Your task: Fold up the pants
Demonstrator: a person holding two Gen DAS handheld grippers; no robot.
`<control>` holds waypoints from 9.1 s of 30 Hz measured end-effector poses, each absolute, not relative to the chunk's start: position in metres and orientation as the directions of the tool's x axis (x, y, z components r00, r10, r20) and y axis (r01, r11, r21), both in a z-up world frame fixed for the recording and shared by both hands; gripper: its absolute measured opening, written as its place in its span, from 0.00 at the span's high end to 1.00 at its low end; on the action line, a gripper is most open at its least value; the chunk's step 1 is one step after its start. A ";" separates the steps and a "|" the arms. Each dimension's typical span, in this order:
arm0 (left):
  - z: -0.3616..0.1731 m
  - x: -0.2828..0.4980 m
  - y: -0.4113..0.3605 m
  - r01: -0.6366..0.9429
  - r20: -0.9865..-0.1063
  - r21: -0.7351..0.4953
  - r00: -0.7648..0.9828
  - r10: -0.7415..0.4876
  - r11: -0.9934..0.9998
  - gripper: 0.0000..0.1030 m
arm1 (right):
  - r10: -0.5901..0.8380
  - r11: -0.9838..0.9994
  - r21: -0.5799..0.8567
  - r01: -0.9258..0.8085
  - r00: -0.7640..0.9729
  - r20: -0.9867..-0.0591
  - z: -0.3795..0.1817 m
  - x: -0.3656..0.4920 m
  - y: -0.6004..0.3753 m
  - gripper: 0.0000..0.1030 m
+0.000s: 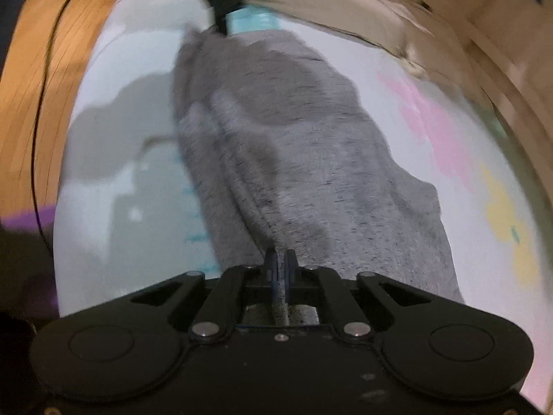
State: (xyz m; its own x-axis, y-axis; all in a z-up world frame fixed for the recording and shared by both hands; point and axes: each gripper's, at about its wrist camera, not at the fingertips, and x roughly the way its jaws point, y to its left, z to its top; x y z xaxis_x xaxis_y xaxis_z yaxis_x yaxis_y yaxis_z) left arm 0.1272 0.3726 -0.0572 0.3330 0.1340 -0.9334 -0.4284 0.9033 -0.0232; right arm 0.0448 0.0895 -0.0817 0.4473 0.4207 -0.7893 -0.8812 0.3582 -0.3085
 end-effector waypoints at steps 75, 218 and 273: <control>-0.017 0.121 0.349 -0.335 -0.909 -0.066 0.409 0.082 0.940 0.87 | 0.570 0.180 -0.350 -0.919 0.387 -0.724 -0.090 0.000 0.175 0.76; -0.093 0.146 0.333 -0.355 -0.900 -0.067 0.426 0.097 0.933 0.88 | 0.574 0.734 0.299 -0.610 0.321 -0.753 -0.075 0.166 0.075 0.88; -0.074 0.102 0.020 0.271 -0.935 0.013 0.344 -0.084 0.963 0.87 | -0.022 0.947 0.143 0.287 0.502 -0.865 -0.036 0.090 -0.343 0.71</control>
